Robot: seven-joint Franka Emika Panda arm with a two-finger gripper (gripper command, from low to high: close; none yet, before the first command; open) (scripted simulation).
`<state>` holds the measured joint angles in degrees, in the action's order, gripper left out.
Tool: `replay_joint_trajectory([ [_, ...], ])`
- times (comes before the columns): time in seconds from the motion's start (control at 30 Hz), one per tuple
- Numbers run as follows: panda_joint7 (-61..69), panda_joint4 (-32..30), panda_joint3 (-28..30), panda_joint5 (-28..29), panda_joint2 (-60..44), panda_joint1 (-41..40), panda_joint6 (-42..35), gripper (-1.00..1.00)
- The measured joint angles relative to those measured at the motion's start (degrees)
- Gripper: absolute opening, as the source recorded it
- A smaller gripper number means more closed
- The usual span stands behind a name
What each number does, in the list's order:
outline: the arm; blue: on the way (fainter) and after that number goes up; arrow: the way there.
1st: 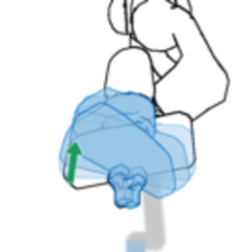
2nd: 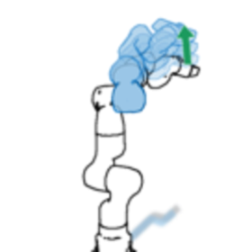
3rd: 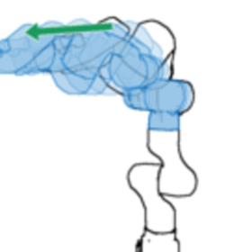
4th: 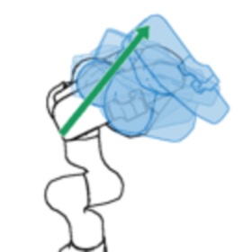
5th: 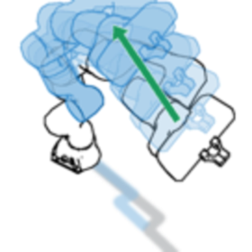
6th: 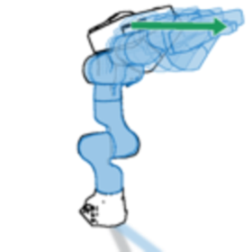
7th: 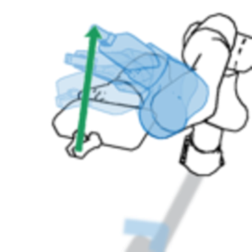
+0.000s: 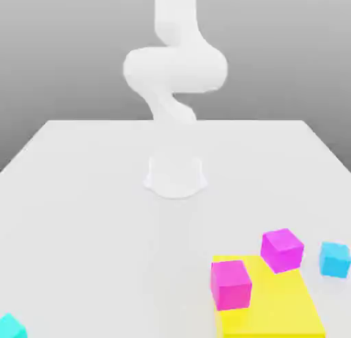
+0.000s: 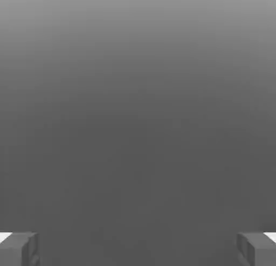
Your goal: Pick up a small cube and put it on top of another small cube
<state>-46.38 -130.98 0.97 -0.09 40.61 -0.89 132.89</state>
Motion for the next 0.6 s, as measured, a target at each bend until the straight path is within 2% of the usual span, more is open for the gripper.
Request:
replay_joint_trajectory([
  [0.6,-1.61,5.77,8.34,-3.83,-37.73,-6.52,7.97,0.0],
])
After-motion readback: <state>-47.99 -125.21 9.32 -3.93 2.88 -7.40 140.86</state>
